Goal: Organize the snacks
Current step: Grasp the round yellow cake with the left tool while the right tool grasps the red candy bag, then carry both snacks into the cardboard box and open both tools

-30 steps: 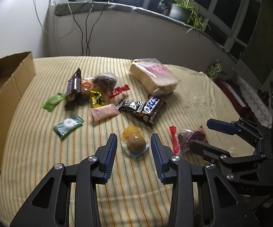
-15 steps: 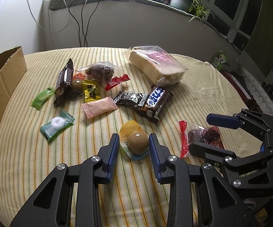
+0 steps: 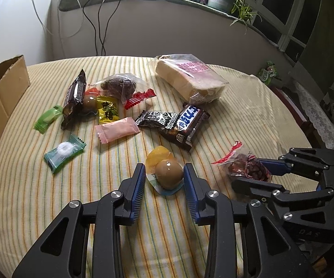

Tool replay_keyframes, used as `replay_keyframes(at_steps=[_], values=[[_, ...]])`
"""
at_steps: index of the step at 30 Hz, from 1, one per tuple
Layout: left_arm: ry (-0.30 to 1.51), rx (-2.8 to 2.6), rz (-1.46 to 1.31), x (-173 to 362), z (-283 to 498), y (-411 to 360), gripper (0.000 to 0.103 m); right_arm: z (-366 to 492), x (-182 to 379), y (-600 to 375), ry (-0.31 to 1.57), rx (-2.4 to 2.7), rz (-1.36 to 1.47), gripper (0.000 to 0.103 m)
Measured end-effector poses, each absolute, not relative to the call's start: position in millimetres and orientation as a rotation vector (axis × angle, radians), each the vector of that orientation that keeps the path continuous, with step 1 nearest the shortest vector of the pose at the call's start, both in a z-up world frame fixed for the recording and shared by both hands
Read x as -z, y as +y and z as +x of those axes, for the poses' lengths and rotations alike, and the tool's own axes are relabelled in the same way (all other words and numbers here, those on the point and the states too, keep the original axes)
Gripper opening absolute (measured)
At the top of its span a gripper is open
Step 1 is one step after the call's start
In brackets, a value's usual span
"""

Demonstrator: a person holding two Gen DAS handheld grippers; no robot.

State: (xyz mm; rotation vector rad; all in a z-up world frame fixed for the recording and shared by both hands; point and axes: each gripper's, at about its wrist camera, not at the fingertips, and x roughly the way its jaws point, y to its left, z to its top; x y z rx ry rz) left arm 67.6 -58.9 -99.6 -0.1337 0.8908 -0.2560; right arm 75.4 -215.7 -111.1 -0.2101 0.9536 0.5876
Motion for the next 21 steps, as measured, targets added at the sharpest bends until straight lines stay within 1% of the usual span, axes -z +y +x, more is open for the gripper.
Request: replay_keyframes(at_steps=[1,5,7,9,16,21], values=[[0.898,0.255,-0.132,100.9,68.4,-60.1,0.037,75.6,111.9,-215.9,0.954,-0.585,-0.208,0.035],[0.886,0.252,-0.111,102.9,68.7,-65.1,0.037,74.0,113.1,-214.7,0.947,-0.575,-0.216,0.034],[0.881,0.243,-0.110,103.4,69.4,-64.7,0.033,73.5,113.4,-213.9,0.944,-0.573,-0.217,0.034],[0.876,0.241,-0.106,103.4,69.4,-64.8,0.032,73.9,113.5,-214.0,0.941,-0.567,-0.211,0.034],[0.858,0.233,-0.113,99.0,66.3,-58.8,0.031,71.1,106.9,-211.0,0.919,-0.542,-0.211,0.034],[0.823,0.219,-0.132,86.5,61.6,-43.7,0.031,66.2,91.8,-201.0,0.883,-0.540,-0.230,0.034]])
